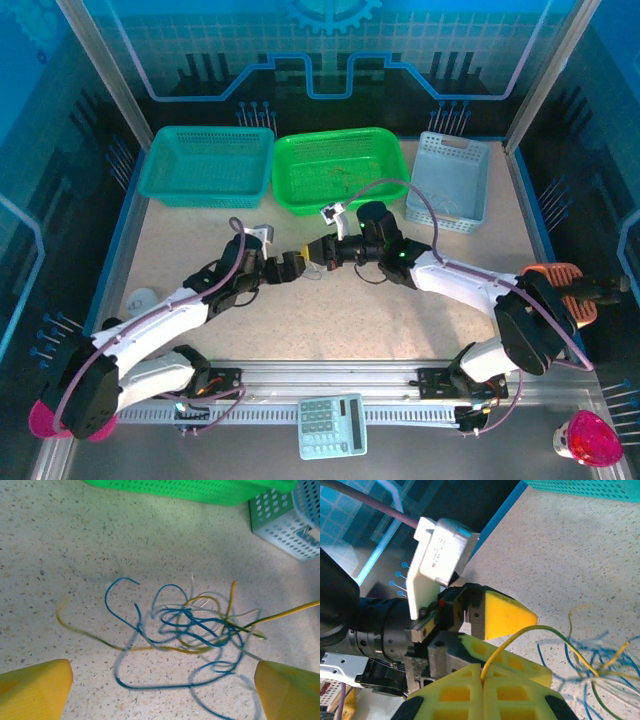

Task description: Untangle the cables

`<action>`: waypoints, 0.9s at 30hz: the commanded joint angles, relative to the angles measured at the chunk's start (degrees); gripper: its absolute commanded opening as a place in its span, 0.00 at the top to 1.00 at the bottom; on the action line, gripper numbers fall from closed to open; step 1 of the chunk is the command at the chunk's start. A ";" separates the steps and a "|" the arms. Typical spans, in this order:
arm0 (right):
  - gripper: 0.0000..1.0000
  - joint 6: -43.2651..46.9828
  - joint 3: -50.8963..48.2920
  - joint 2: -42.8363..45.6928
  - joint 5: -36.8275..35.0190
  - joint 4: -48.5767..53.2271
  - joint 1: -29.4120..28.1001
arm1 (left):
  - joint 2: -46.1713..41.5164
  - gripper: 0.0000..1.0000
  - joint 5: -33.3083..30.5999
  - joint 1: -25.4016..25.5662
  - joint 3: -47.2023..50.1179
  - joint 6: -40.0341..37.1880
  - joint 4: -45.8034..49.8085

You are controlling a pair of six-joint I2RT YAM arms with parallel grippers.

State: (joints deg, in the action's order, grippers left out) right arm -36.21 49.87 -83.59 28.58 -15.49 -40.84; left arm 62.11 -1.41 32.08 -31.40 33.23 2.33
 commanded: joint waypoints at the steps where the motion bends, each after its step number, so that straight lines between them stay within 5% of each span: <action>1: 1.00 -0.88 0.21 -1.06 2.52 -2.36 0.45 | 1.69 0.05 -1.69 0.86 -1.98 -3.77 0.41; 18: 1.00 -0.88 2.05 -1.68 4.77 -1.83 -0.56 | 9.14 0.05 -2.41 2.96 -4.75 -6.36 -7.62; 27: 1.00 -0.45 2.34 -1.40 4.21 -1.06 -0.63 | 4.66 0.03 -0.13 3.06 -0.34 -4.49 -14.02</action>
State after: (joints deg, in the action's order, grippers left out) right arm -36.64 51.03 -84.44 32.12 -16.60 -40.60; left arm 70.17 -3.44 34.26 -32.86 28.45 -5.89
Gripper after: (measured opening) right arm 0.063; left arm 0.964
